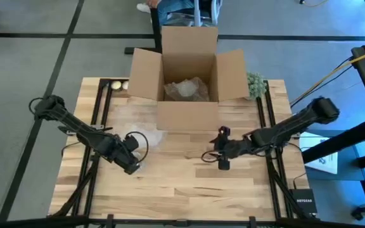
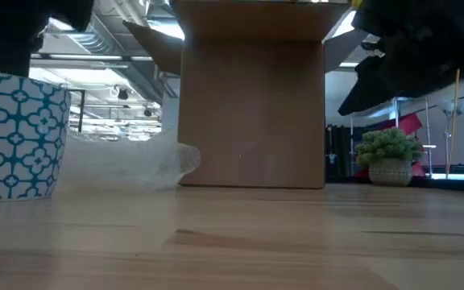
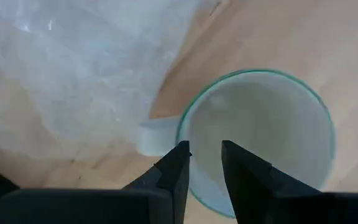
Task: Wrap mug
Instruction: Wrap the mug with the bubble wrap
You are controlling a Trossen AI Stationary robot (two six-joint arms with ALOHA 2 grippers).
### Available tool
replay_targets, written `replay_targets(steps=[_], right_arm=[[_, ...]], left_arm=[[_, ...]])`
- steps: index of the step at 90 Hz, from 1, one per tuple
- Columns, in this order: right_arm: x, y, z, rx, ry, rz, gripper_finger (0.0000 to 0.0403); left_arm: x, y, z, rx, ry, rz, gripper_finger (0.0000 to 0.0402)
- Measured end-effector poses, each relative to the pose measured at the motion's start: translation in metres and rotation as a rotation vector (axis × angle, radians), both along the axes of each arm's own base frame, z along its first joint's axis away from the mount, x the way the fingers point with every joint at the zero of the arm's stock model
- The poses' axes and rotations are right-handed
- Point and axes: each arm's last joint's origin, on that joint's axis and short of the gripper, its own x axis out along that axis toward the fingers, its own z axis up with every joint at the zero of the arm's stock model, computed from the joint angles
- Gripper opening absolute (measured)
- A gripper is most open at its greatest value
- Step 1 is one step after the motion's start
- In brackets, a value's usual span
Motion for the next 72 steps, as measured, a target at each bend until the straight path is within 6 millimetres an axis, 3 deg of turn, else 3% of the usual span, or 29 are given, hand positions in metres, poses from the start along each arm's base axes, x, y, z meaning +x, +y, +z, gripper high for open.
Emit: replay_targets(steps=[23,40,61,72], right_arm=[[0.005,0.001,-0.008,-0.017,0.017,-0.006,0.0236],[0.005,0.001,-0.009,-0.022,0.023,-0.007,0.0236],[0.005,0.001,-0.009,-0.022,0.022,-0.007,0.0236],[0.005,0.001,-0.009,-0.022,0.022,-0.007,0.0236]], left_arm=[[0.007,0.002,-0.023,-0.059,-0.065,0.0,0.0078],[0.011,0.005,-0.024,-0.069,-0.082,-0.001,0.0075],[0.022,0.001,-0.029,-0.085,-0.123,-0.075,0.001],[0.027,-0.002,-0.035,-0.094,-0.115,-0.081,0.0002]])
